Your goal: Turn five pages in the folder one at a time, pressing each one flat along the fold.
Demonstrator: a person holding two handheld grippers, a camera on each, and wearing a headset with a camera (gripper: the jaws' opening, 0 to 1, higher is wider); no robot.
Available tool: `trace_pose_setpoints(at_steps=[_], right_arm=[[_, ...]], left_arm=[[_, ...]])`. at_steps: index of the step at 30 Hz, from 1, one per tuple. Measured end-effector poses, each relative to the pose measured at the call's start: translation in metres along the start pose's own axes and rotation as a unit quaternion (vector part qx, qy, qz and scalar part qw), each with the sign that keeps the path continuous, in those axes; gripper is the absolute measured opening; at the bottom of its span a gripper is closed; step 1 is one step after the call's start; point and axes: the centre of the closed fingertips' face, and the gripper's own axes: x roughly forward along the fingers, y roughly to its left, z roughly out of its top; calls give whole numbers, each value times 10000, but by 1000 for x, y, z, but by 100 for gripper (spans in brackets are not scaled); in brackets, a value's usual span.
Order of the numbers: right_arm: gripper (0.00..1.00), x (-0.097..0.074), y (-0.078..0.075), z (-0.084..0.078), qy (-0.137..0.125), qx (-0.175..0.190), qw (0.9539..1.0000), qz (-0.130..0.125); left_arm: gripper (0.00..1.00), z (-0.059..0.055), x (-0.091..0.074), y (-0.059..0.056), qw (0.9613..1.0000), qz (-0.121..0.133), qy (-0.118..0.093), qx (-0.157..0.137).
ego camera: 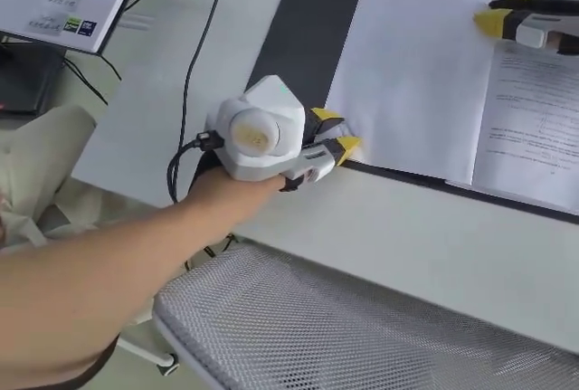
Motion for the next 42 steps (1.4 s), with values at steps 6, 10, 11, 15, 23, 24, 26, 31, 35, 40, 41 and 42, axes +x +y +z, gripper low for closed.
trace_pose_setpoints(at_steps=[6,10,11,15,23,24,26,31,35,40,41,42], right_arm=[[17,-5,12,-3,-49,9,10000,71],[18,-8,19,-6,-70,19,9999,101],[18,-10,21,-6,-67,21,9999,116],[18,-13,28,-9,-65,3,9998,165],[16,-23,43,-14,-94,-29,9996,246],[16,-25,47,-16,-98,-51,9996,267],[16,-28,53,-18,-108,-53,9995,291],[17,-35,69,-22,-100,-86,9993,353],[17,-41,80,-23,-176,-26,9991,374],[15,-46,98,-29,-134,-68,9987,483],[15,-48,102,-30,-143,-57,9987,491],[16,-49,107,-32,-126,-78,9986,516]], left_arm=[[19,0,0,1,10000,2,12,9],[19,-1,0,1,10000,2,11,15],[19,-1,1,1,10000,-2,10,22],[18,-2,2,3,10000,-12,8,24],[18,-2,2,3,10000,-6,15,28],[18,-2,2,3,10000,-6,16,33],[18,-2,2,2,10000,-6,14,36],[18,-2,2,2,10000,0,9,45],[18,-2,1,1,10000,8,15,52],[18,-2,0,1,10000,3,25,61],[18,-2,0,1,10000,0,26,64],[18,-2,0,1,10000,1,30,73]])
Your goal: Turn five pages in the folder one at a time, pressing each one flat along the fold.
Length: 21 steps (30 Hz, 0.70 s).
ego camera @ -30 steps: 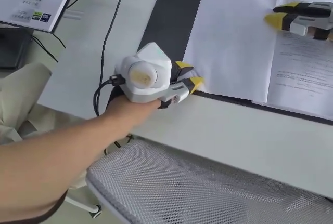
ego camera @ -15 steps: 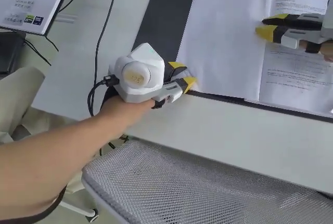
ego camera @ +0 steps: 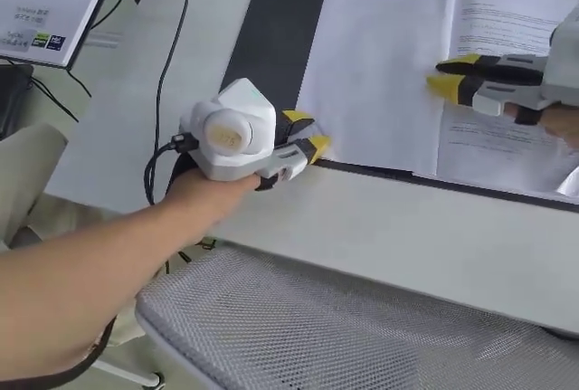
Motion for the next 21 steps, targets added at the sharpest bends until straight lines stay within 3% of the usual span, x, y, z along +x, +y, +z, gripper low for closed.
trace_pose_setpoints(at_steps=[10,21], right_arm=[[16,-7,17,-6,28,3,10000,89],[15,-17,45,-22,157,-126,9993,322]], left_arm=[[19,0,0,-1,10000,4,1,40],[18,0,1,-1,10000,8,-7,48]])
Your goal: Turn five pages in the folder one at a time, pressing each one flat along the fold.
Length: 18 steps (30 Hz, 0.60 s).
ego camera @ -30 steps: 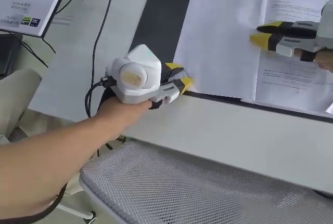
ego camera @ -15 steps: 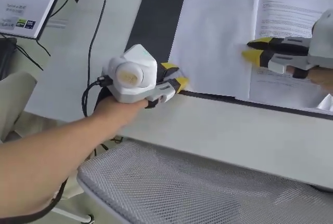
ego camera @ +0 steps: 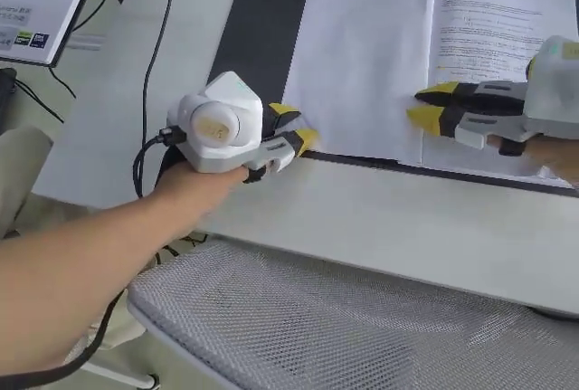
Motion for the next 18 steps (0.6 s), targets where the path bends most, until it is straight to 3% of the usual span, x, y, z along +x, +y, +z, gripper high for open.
trace_pose_setpoints(at_steps=[18], right_arm=[[14,-10,34,-14,102,16,9997,239]], left_arm=[[20,0,1,-1,10000,6,15,57]])
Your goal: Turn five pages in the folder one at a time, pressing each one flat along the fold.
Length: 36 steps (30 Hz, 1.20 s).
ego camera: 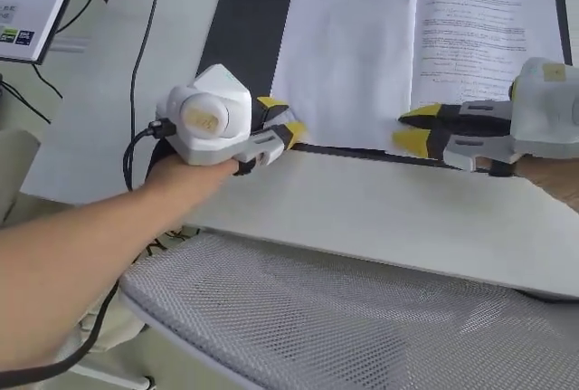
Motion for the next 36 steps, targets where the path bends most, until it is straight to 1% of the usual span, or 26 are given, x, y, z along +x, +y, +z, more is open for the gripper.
trace_pose_setpoints(at_steps=[1,15,19,24,26,27,28,30,31,32,33,36], right_arm=[[13,0,2,-1,12,-42,10000,-3],[12,-6,23,-9,43,39,9999,109],[12,-8,29,-10,37,158,9997,175],[14,-13,42,-10,64,224,9994,245],[14,-16,47,-9,20,293,9993,239],[15,-18,48,-5,-65,343,9992,184],[15,-20,49,0,-181,473,9986,148],[15,-27,47,7,-297,493,9983,7],[15,-31,45,12,-465,686,9965,-114],[15,-35,42,14,-557,788,9952,-174],[15,-43,34,14,-639,792,9942,-352],[15,-57,28,20,-887,1048,9886,-613]], left_arm=[[20,0,0,0,10000,1,1,5],[20,1,-1,-1,10000,3,-13,16],[20,0,-1,0,10000,0,-16,17],[20,0,0,0,10000,1,-2,14],[20,0,0,0,10000,0,1,23],[20,0,0,0,10000,0,4,19],[20,0,0,0,10000,-1,6,21],[20,0,0,0,10000,-4,7,27],[20,0,0,0,10000,-4,7,31],[20,0,0,0,10000,-6,8,30],[20,0,0,0,10000,-11,7,32],[20,0,0,0,10000,-16,9,30]])
